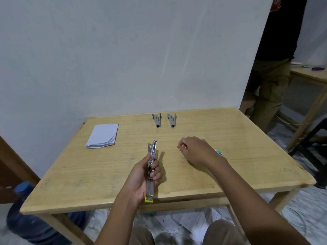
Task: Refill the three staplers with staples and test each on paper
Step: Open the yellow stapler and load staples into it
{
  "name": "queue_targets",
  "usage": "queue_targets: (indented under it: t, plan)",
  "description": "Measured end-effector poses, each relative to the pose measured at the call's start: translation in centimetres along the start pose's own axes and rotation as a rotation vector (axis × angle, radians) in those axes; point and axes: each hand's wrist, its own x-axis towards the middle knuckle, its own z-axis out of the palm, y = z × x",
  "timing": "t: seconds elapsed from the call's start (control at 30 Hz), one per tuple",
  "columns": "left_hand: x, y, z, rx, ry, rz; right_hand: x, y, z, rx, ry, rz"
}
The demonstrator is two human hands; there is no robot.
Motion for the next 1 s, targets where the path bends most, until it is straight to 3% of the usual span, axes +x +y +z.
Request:
queue_targets:
  t: [0.17, 0.43, 0.63, 0.8, 1.0]
  plan:
    - [0.1, 0.2, -0.1, 0.013, -0.005, -0.001, 0.7, 0.8, 0.2, -0.029, -0.037, -0.04]
    - [0.1, 0.2, -0.3, 0.029, -0.007, -0.005, -0.5, 4.4, -3.1, 0.064, 0.227, 0.056]
    - [0.6, 0.1, -0.4, -0.024, -0.015, 0.009, -2.3, 8.4, -3.2, -0.07, -0.063, 0.171]
    - [0.8, -0.1, -0.7, -0.041, -0.017, 0.026, -2.9, 7.5, -3.1, -0.18, 0.004, 0.028]
    - [0.8, -0.1, -0.7, -0.027, -0.021, 0.033, -2.3, 6.1, -3.8, -0.394, -0.044, -0.083]
